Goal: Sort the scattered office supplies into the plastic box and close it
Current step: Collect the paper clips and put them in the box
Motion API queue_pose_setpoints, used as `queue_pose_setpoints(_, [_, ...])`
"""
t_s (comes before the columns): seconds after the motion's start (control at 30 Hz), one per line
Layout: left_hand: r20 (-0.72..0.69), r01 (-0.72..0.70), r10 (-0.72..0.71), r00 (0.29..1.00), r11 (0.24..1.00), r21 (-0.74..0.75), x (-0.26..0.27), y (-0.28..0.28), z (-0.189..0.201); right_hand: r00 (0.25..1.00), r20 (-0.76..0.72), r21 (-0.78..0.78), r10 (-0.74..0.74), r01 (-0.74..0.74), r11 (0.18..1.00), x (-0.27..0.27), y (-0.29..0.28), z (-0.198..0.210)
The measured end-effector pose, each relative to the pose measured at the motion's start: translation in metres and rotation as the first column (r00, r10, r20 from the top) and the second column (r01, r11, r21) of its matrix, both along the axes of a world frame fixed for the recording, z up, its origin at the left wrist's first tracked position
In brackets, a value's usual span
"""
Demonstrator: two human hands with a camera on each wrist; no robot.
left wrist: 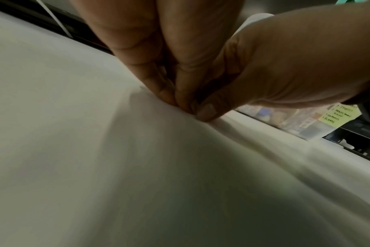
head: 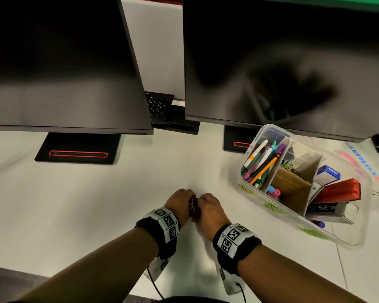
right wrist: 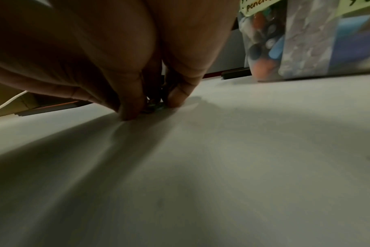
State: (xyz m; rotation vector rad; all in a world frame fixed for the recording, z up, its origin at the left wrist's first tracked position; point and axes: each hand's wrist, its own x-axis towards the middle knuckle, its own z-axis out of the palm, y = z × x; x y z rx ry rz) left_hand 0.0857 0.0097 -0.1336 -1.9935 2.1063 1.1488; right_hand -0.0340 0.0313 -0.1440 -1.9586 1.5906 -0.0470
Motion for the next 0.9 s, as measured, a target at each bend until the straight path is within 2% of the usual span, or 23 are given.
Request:
queue_pose_setpoints(0.07, [0.029,0.004,-0.004,1.0,1.0,0.004,-0.006,-0.001,0.001,0.997,0.048,0.01,-0.065,0.064,0.998,-0.002,-0.001,-0.001])
queue_pose_setpoints(0.17, [0.066,0.029,-0.029,0.997,1.0,0.002,-0.007,0.0,0.0,0.996,0.015,0.003,-0.087,0.087,0.996,-0.006,0.0,-0.001])
queue_pose_setpoints(0.37, [0.046,0.046,-0.045,0.998,0.999,-0.029,-0.004,0.006,-0.001,0.997,-0.07,0.013,-0.045,0.046,0.999,-0.014,0.001,0.003])
queue_pose_setpoints(0.63, [0.11,0.141,-0.139,0.984,0.99,-0.006,-0.011,0.011,0.008,0.993,-0.114,0.116,0.029,-0.016,0.993,-0.013,0.001,0.012])
queue_pose_setpoints(0.9, [0.06,0.058,-0.057,0.997,0.998,-0.024,-0.013,0.027,0.01,0.991,-0.134,0.184,0.023,0.002,0.983,-0.01,0.005,0.017])
